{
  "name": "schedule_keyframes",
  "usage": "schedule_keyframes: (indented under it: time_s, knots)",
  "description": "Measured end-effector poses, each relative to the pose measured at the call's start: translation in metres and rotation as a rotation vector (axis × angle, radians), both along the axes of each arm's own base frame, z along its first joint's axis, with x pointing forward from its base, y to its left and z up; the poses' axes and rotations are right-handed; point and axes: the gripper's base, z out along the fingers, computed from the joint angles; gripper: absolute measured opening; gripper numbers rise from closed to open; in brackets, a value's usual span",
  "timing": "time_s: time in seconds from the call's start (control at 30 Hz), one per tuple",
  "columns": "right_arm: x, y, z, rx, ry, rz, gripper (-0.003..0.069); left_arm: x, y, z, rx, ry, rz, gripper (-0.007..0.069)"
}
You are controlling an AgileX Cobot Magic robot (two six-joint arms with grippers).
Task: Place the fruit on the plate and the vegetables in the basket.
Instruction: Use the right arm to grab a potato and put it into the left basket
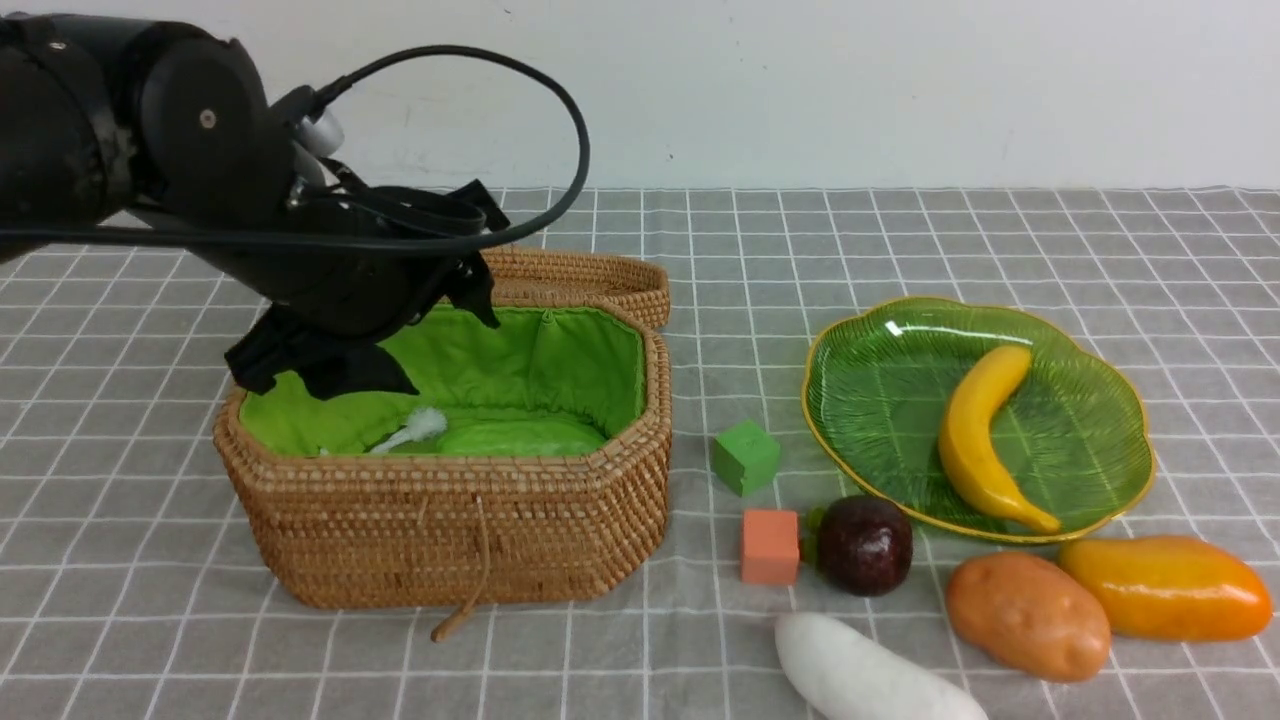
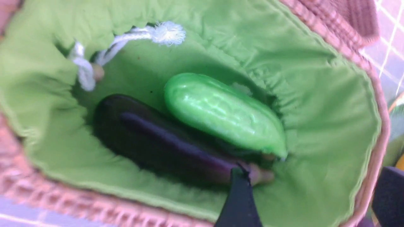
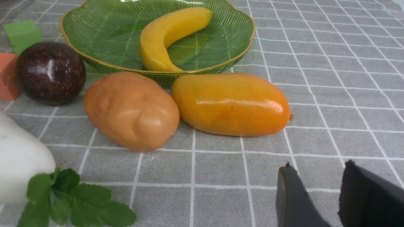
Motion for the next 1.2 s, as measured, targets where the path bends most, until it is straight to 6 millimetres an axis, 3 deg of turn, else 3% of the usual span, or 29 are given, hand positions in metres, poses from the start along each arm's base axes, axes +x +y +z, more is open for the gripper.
schedule_keyframes:
  time_s: [0.3, 0.33, 0.4, 0.57, 0.73, 0.87, 0.97, 1.2]
  knots:
    - [0.0, 0.0, 0.0, 0.0, 0.0, 0.0, 0.0241, -0.066, 0.021, 0.055, 0.105, -0.008, -0.19, 0.0457]
    - [0.0, 0.0, 0.0, 0.0, 0.0, 0.0, 0.0241, -0.089, 0.03, 0.071, 0.136, -0.027, -0.226, 0.0421]
    - [0.0, 0.0, 0.0, 0.0, 0.0, 0.0, 0.0241, -0.101, 0.035, 0.078, 0.153, -0.037, -0.239, 0.04]
    - [0.0, 0.0, 0.0, 0.0, 0.0, 0.0, 0.0241, -0.148, 0.058, 0.1, 0.222, -0.091, -0.246, 0.0243]
    - [0.0, 0.0, 0.0, 0.0, 0.0, 0.0, 0.0241, -0.186, 0.07, 0.085, 0.213, -0.101, -0.25, 0.0102]
    - [0.0, 0.0, 0.0, 0.0, -0.001, 0.0, 0.0241, -0.223, 0.083, 0.049, 0.213, -0.071, -0.255, -0.0013]
    - [0.0, 0.0, 0.0, 0.0, -0.001, 0.0, 0.0241, -0.245, 0.089, 0.037, 0.185, -0.095, -0.256, -0.0013]
    - [0.0, 0.0, 0.0, 0.0, -0.001, 0.0, 0.0241, -0.284, 0.1, 0.046, 0.114, -0.245, -0.254, -0.0013]
